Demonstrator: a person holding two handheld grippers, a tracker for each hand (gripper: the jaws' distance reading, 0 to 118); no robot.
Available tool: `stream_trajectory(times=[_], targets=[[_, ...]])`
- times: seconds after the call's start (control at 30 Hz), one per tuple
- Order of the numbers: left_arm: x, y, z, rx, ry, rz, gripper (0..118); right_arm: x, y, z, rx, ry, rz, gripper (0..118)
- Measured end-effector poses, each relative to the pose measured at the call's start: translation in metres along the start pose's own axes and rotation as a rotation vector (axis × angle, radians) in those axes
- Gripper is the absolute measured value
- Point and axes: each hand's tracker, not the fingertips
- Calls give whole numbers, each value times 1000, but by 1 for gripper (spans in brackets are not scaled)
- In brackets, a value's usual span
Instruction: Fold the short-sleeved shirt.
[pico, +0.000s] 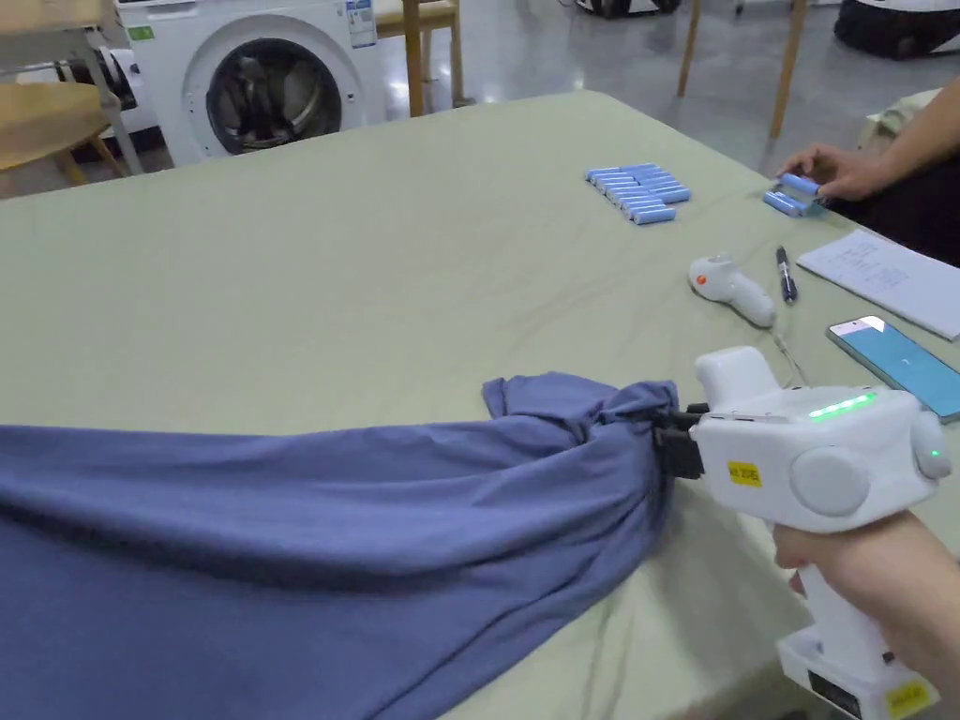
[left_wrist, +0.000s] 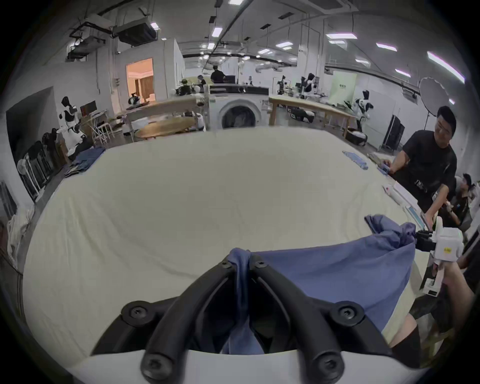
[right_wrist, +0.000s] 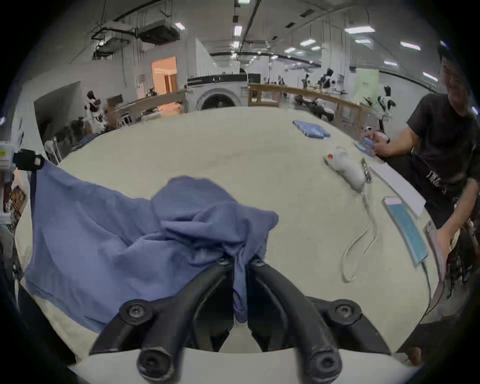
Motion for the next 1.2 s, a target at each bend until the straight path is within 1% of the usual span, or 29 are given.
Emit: stream_trajectory(times=[0.07, 0.1, 0.13, 0.23, 0.3, 0.33, 0.4, 0.5, 0.57, 0.63, 0.7, 0.73, 0.77, 0.83, 0.87, 0.9, 0.93, 0.97, 1.0, 1.03, 1.1, 1.2], targets=[[-6, 8, 29, 94, 67, -30, 2, 1, 14, 25, 39, -6, -33, 5], [-11, 13, 46, 122, 79, -39, 2, 2, 24, 42, 71, 9, -42, 5], [-16, 18, 59, 127, 70, -28, 2, 2, 31, 54, 102, 26, -34, 5], [-19, 32, 112, 175, 75, 13, 2, -7, 63, 102, 197, 61, 1, 5], [-27, 43, 143, 227, 101, 22, 2, -20, 86, 135, 266, 57, 35, 5], [-30, 48, 158, 262, 105, 38, 2, -21, 98, 146, 297, 63, 53, 5], [-38, 60, 191, 301, 105, 63, 2, -33, 125, 179, 369, 55, 81, 5], [-48, 81, 232, 357, 122, 74, 2, -44, 162, 211, 441, 16, 153, 5], [-56, 96, 252, 409, 144, 72, 2, -50, 188, 230, 457, 17, 155, 5], [-61, 113, 266, 411, 160, 52, 2, -54, 213, 240, 482, 10, 164, 5], [-68, 133, 271, 419, 181, 28, 2, -58, 240, 235, 511, -23, 208, 5], [-70, 141, 270, 426, 180, 39, 2, -55, 253, 223, 513, -53, 231, 5], [-75, 152, 268, 434, 145, 84, 2, -59, 265, 214, 505, -81, 238, 5], [-83, 168, 257, 457, 102, 186, 2, -65, 287, 198, 499, -83, 208, 5], [-87, 176, 248, 455, 118, 229, 2, -77, 292, 193, 496, -65, 150, 5], [-88, 184, 238, 442, 142, 243, 2, -79, 302, 184, 490, -53, 117, 5], [-89, 191, 230, 437, 158, 224, 2, -82, 309, 176, 492, -56, 93, 5], [-83, 195, 225, 440, 199, 176, 2, -85, 318, 166, 493, -60, 85, 5], [-83, 202, 217, 437, 231, 133, 2, -97, 322, 162, 493, -70, 93, 5], [-85, 209, 209, 439, 247, 105, 2, -99, 330, 154, 495, -80, 97, 5], [-86, 220, 197, 442, 262, 112, 2, -107, 346, 139, 512, -105, 111, 5], [-93, 238, 176, 467, 282, 140, 2, -120, 371, 117, 524, -119, 98, 5]])
